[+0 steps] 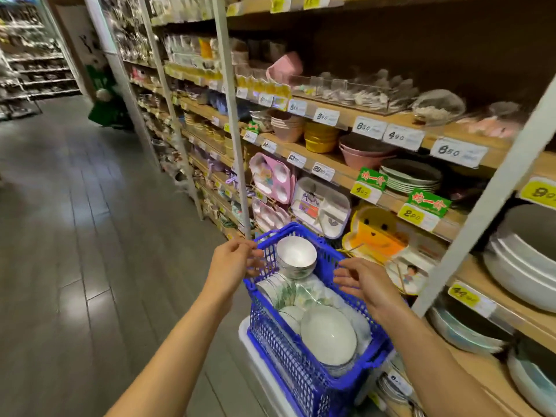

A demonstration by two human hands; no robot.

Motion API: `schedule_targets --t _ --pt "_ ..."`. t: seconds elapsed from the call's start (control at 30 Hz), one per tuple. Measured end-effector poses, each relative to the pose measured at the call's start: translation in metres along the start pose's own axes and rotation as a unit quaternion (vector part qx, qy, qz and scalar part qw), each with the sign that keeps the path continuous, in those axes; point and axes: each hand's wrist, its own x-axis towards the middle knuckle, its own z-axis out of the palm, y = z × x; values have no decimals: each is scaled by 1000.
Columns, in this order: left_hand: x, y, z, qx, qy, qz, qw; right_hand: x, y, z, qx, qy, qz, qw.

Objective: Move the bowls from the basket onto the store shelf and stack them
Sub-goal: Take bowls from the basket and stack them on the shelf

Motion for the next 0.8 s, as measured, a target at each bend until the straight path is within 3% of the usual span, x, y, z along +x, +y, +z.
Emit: schedule_targets --t 0.23,0.43,0.6,0.8 --pt "93 -39 -11 73 -32 -76 994 66 36 51 -34 36 86 995" --pt "181 -53 21 139 -73 -86 984 151 52 78 -48 78 145 985" --pt "256 -70 53 247 -102 -74 961 227 67 95 -144 72 177 971" --pt "316 -107 92 371 -176 -84 908 282 82 106 -326 103 159 926"
